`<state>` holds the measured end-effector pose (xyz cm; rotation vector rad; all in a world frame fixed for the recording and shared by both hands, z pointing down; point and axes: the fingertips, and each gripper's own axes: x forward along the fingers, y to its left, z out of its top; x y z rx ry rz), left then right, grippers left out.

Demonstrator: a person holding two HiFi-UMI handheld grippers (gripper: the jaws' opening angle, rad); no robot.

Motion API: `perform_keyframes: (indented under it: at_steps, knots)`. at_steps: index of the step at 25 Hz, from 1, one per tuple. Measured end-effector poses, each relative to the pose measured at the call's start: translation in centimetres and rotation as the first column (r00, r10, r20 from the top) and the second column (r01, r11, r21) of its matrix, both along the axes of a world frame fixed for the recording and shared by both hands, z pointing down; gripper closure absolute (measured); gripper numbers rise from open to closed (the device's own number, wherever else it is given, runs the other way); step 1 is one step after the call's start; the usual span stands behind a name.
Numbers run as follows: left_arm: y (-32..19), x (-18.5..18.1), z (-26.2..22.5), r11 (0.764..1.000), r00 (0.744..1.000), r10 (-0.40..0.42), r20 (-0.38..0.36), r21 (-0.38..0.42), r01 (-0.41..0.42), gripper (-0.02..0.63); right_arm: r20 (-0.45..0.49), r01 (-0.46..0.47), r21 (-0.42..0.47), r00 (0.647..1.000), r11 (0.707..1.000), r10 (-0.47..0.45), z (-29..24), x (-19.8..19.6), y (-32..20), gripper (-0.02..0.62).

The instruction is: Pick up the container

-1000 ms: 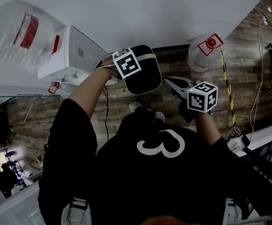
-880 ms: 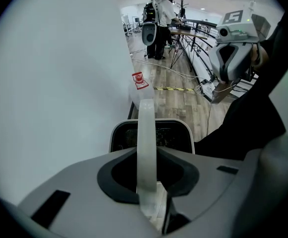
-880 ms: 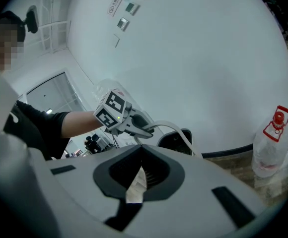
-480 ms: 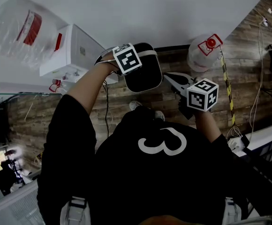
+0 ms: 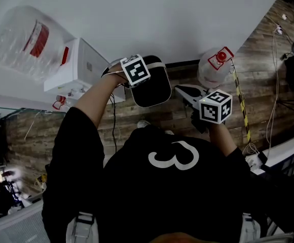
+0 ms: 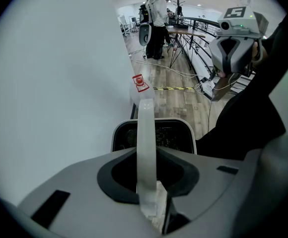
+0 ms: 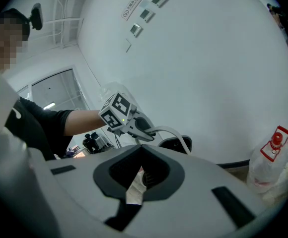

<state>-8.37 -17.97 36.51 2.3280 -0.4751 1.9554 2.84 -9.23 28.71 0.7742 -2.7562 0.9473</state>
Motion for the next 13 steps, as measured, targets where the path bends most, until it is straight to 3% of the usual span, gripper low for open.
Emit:
perform_keyframes:
  at_steps: [6,13]
  knots:
    - [-0.4,0.1,-1.0,1.0,1.0,0.012,0.006,0.005,-0.012,0.526,-0.001,-0.003,0.016,1.0,1.0,0.003,-0.8,0.2,-0.5,0.572]
    - [-1.4,1.4,-1.7,0.998,0.998,0.039,-0.049,0.047,-0.037,0.526,-0.005,-0.005,0.015,1.0,1.0,0.005,-0.4,0.3,-0.2,0.572]
